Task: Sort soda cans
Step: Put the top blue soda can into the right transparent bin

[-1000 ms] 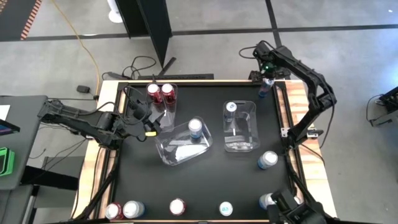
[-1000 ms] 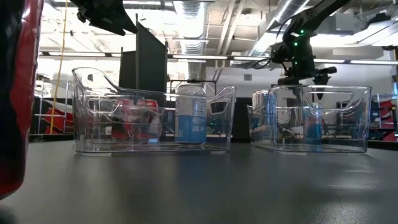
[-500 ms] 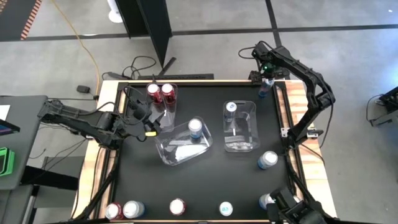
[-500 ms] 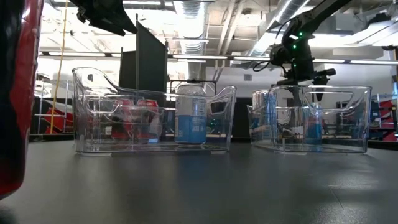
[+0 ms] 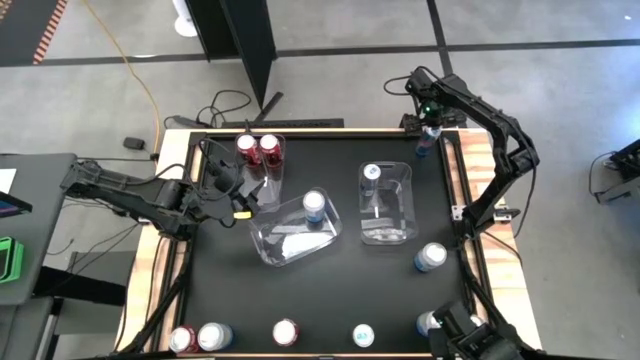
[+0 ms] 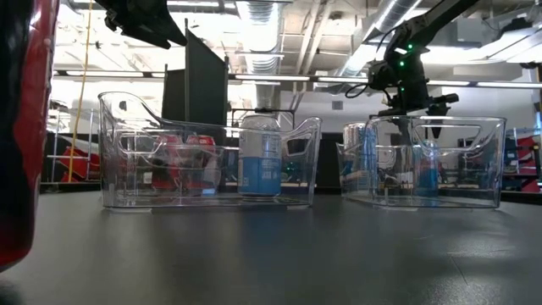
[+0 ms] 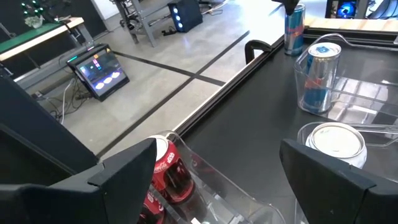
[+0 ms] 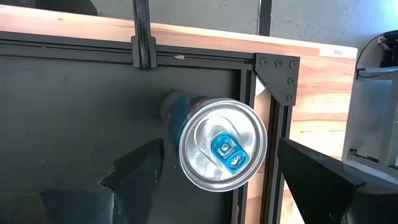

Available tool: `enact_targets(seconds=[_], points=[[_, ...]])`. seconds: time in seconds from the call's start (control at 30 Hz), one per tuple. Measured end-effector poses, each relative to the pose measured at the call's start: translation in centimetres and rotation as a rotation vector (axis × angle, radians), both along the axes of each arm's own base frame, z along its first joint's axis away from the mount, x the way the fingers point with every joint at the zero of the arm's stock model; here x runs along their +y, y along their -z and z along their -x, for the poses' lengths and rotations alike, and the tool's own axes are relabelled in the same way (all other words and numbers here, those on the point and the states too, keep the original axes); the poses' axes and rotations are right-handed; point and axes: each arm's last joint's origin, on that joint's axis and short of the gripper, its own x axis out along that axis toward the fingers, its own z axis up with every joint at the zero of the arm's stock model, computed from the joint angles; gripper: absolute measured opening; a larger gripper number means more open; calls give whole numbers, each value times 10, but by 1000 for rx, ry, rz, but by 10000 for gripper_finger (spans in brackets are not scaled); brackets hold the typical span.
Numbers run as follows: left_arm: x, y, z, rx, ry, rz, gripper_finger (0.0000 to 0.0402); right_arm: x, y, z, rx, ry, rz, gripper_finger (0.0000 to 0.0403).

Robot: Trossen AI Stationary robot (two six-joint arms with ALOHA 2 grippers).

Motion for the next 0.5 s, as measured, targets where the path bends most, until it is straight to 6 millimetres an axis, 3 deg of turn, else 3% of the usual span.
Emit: enact_targets(seconds=[0.5], points=[[-1, 2, -4, 15, 4, -10, 335, -1, 0, 0, -4, 0, 6, 333]])
